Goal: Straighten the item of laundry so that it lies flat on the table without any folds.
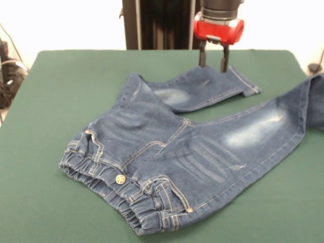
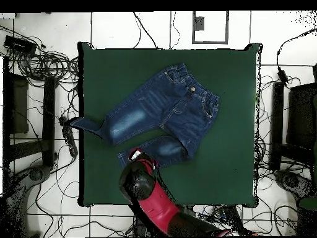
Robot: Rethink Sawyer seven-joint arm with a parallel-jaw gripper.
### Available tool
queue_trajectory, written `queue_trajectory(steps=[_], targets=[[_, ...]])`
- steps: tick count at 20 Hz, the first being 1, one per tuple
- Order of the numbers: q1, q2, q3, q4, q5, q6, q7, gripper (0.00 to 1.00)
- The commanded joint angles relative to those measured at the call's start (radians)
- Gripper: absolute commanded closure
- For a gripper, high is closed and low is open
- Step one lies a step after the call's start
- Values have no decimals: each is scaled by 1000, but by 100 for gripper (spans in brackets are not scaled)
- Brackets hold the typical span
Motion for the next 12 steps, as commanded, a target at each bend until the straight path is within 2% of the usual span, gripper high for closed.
queue_trajectory(steps=[1, 9, 12], targets=[[50, 51, -49, -126, -34, 86, 121, 0], [109, 92, -85, -173, -84, 80, 237, 0], [144, 99, -93, -189, -75, 76, 284, 0]])
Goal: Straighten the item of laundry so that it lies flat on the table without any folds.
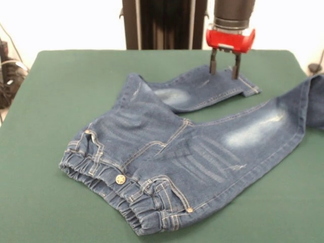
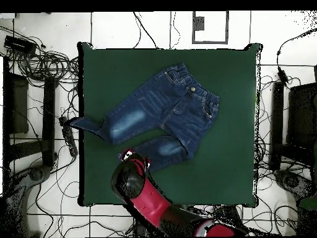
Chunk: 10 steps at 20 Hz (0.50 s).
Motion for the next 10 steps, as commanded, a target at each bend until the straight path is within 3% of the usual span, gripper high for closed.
queue_trajectory(steps=[1, 10], targets=[[58, 26, -13, -124, 12, 75, 282, 0], [74, 73, -45, -168, -44, 49, 328, 0]])
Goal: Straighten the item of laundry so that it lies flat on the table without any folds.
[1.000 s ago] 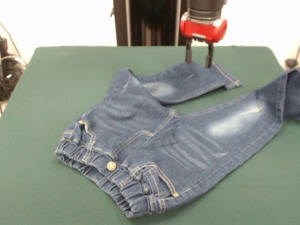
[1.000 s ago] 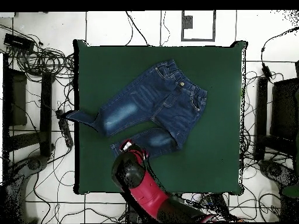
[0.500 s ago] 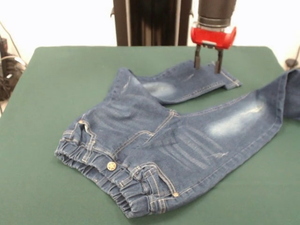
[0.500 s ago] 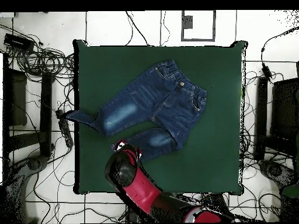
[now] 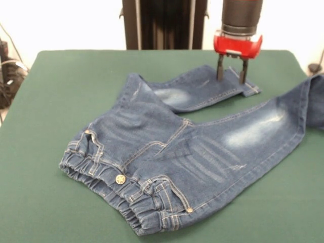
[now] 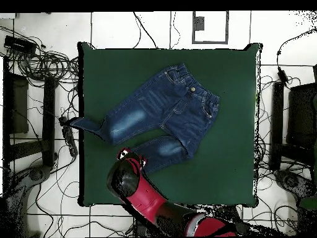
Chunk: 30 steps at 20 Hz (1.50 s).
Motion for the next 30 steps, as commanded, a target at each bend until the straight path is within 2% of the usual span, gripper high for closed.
queue_trajectory(steps=[1, 2, 9, 17, 30], targets=[[31, 36, -11, -127, -2, 43, 324, 0], [26, 63, -16, -146, -30, 31, 326, 0], [42, 70, -38, -160, -46, 29, 329, 0], [113, 50, -36, -169, 43, 48, 396, 0], [108, 104, -88, -218, -61, 52, 408, 0]])
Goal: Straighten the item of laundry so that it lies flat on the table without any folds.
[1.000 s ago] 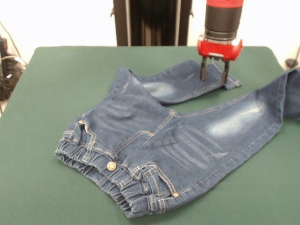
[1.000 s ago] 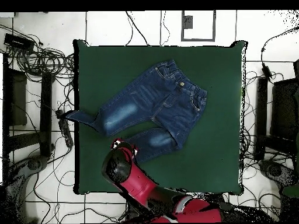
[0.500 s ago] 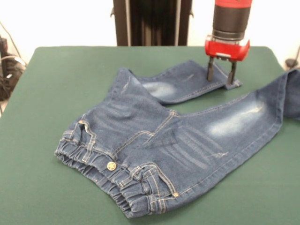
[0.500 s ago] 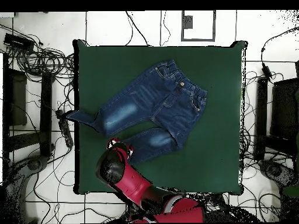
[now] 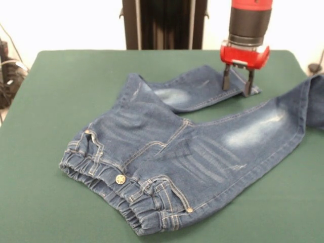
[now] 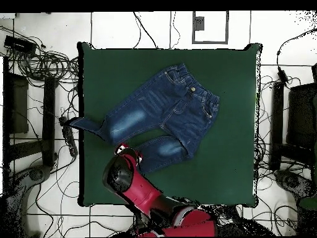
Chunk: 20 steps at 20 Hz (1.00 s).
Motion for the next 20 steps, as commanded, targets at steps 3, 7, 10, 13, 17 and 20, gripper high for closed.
queue_trajectory(steps=[3, 7, 10, 13, 17, 20], targets=[[25, 53, -15, -124, -8, 55, 263, 0], [9, 61, -20, -119, -37, 69, 265, 0], [-6, 59, -23, -108, -63, 82, 265, 0], [-26, 51, -25, -94, -91, 105, 261, 0], [-37, 12, -39, -59, -103, 139, 254, 0], [-48, -13, -44, -37, -117, 159, 257, 0]])
